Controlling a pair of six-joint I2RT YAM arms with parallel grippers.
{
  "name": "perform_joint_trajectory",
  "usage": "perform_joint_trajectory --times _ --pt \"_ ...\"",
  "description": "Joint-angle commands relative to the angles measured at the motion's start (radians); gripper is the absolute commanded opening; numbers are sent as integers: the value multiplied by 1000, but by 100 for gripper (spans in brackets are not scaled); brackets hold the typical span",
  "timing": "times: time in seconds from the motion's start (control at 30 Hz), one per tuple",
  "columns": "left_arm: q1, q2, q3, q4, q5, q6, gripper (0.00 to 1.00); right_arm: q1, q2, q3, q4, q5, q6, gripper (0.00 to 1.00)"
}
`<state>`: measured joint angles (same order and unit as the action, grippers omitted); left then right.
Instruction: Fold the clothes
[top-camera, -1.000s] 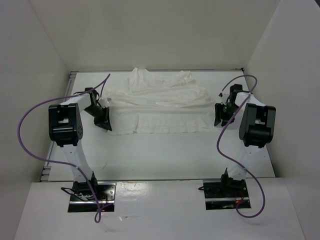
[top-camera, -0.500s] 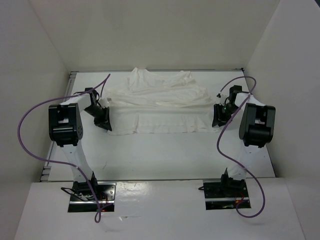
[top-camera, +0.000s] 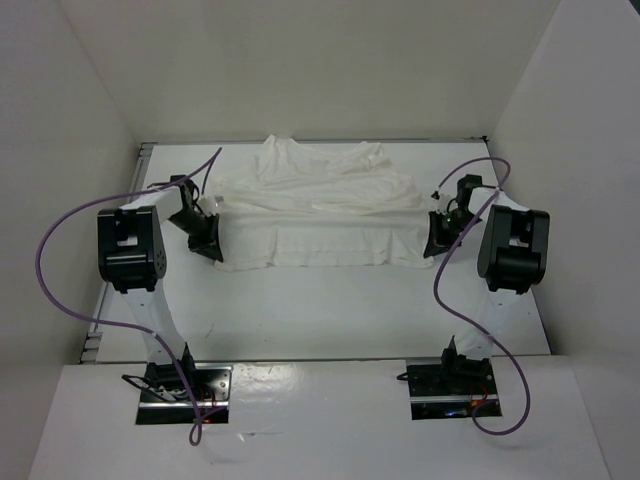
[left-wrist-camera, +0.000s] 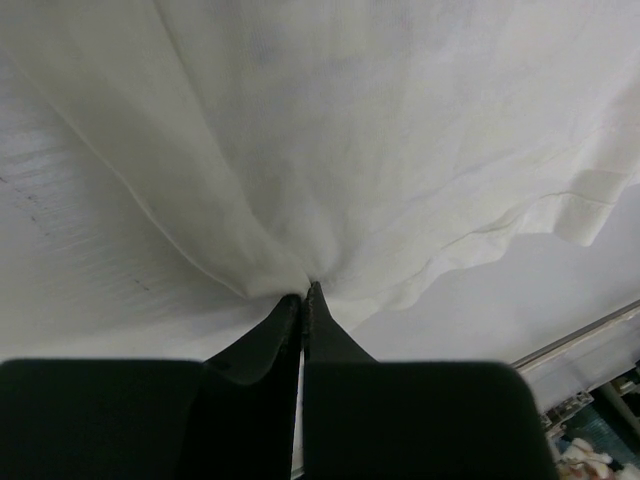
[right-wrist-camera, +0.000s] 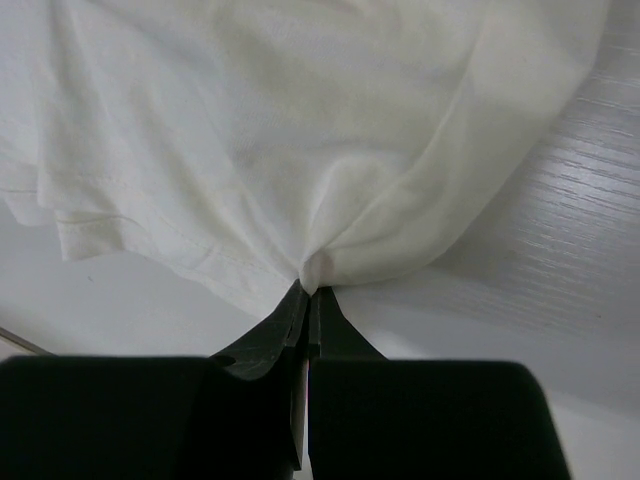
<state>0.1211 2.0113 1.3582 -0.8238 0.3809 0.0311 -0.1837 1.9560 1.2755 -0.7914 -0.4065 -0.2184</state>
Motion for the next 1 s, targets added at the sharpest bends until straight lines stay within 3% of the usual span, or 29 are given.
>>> perform_joint_trajectory --times 0.0,0.37,0.67,0.97 --pt "15 -9 40 -26 -28 64 0 -29 -32 25 -17 103 -35 0" --pt "64 -170 258 -110 56 115 0 -40 -212 245 -51 172 -58 0" --pt "109 -273 268 -163 75 182 0 -40 -316 308 -95 204 -102 0" --pt "204 -374 298 -242 145 280 0 -49 -387 393 -250 181 -236 0"
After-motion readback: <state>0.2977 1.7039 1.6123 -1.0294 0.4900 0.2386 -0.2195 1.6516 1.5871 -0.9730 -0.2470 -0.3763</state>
